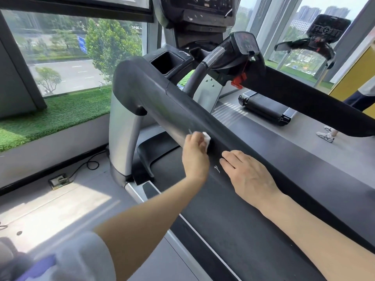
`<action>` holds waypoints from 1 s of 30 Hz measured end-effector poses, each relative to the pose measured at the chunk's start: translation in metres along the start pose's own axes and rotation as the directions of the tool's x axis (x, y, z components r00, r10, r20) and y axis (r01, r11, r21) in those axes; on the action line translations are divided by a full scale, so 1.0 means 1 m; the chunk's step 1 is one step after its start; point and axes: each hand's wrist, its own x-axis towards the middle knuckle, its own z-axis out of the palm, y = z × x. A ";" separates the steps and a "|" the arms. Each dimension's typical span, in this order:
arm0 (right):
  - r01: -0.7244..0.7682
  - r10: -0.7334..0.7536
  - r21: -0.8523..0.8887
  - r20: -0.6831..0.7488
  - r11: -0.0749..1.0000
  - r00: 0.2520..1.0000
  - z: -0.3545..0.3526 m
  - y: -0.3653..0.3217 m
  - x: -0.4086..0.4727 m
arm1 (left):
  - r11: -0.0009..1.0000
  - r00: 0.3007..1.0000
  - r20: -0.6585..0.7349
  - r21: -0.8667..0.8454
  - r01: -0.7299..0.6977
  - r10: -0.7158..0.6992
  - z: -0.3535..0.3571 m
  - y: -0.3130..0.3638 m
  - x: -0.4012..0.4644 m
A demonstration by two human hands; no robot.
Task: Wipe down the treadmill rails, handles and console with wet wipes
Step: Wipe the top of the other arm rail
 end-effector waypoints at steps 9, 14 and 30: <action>0.003 -0.003 -0.010 0.000 1.000 1.000 -0.003 0.005 -0.013 | 0.968 0.962 -0.140 -0.119 0.219 -0.235 0.000 -0.018 0.015; -0.019 0.019 0.009 -0.003 1.000 1.000 0.003 0.004 -0.015 | 0.983 0.997 0.017 -0.164 0.082 -0.080 0.016 -0.017 -0.047; 0.004 -0.006 -0.034 -0.052 0.999 0.999 0.001 -0.002 -0.004 | 0.977 0.983 -0.120 -0.181 0.115 -0.138 0.006 -0.013 0.014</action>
